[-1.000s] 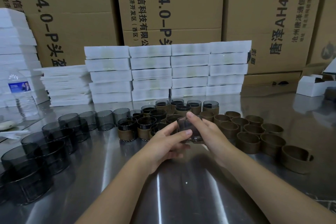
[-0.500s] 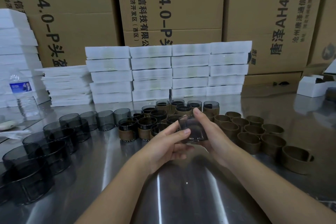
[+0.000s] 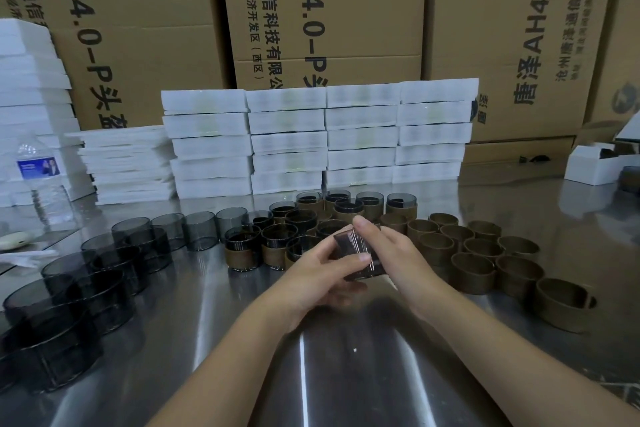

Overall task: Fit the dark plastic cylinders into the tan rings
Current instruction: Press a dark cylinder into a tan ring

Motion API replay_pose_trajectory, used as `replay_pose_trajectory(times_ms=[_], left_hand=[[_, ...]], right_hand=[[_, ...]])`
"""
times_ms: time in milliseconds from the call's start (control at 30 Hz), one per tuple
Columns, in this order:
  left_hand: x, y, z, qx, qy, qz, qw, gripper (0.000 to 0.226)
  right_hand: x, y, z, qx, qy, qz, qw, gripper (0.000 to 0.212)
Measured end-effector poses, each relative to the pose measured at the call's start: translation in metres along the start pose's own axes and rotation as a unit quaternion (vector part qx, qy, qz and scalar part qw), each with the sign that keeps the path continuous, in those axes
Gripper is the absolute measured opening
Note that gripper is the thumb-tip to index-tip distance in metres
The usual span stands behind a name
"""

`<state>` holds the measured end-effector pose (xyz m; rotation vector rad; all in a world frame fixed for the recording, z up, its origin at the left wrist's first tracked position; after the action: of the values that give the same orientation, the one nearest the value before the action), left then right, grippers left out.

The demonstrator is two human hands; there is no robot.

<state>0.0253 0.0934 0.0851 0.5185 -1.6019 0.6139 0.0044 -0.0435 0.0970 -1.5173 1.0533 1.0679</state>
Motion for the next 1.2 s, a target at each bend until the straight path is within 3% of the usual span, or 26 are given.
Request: replay_pose_trajectory(times_ms=[133, 267, 433, 667, 800, 933, 1200], left_hand=[[0.0, 0.0, -0.003, 0.022, -0.021, 0.024, 0.999, 0.057], [0.0, 0.0, -0.002, 0.03, -0.015, 0.046, 0.998, 0.042], [0.002, 0.002, -0.002, 0.031, -0.024, 0.043, 0.998, 0.042], [0.0, 0.001, -0.004, 0.02, -0.036, 0.024, 0.999, 0.063], [0.0, 0.001, -0.005, 0.017, -0.031, 0.017, 0.999, 0.062], [0.0, 0.002, -0.005, 0.001, -0.021, 0.013, 1.0, 0.059], [0.002, 0.003, -0.005, -0.025, 0.009, 0.011, 1.0, 0.058]], right_hand=[[-0.001, 0.001, -0.001, 0.031, 0.008, -0.012, 0.999, 0.081], [0.001, 0.0, -0.001, 0.038, 0.015, -0.02, 0.999, 0.077], [0.004, -0.002, -0.003, 0.04, -0.004, -0.016, 0.999, 0.077], [0.001, -0.002, -0.005, 0.025, -0.02, 0.014, 0.999, 0.102], [-0.001, -0.001, -0.004, 0.012, -0.034, 0.022, 0.999, 0.115], [-0.004, 0.001, -0.002, -0.017, -0.046, 0.026, 0.998, 0.088], [-0.006, 0.003, -0.002, -0.069, -0.088, 0.009, 0.994, 0.06]])
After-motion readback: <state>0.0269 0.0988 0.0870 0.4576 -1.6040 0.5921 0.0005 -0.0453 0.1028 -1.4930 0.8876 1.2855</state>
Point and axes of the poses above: each hand's wrist, its own y-axis away from the middle knuckle, its own z-axis out of the palm, x = y × z, the point moved 2 cm from there along -y, towards the middle knuckle, and after that the axes turned 14 degrees about -x, right-handed, at the moved point
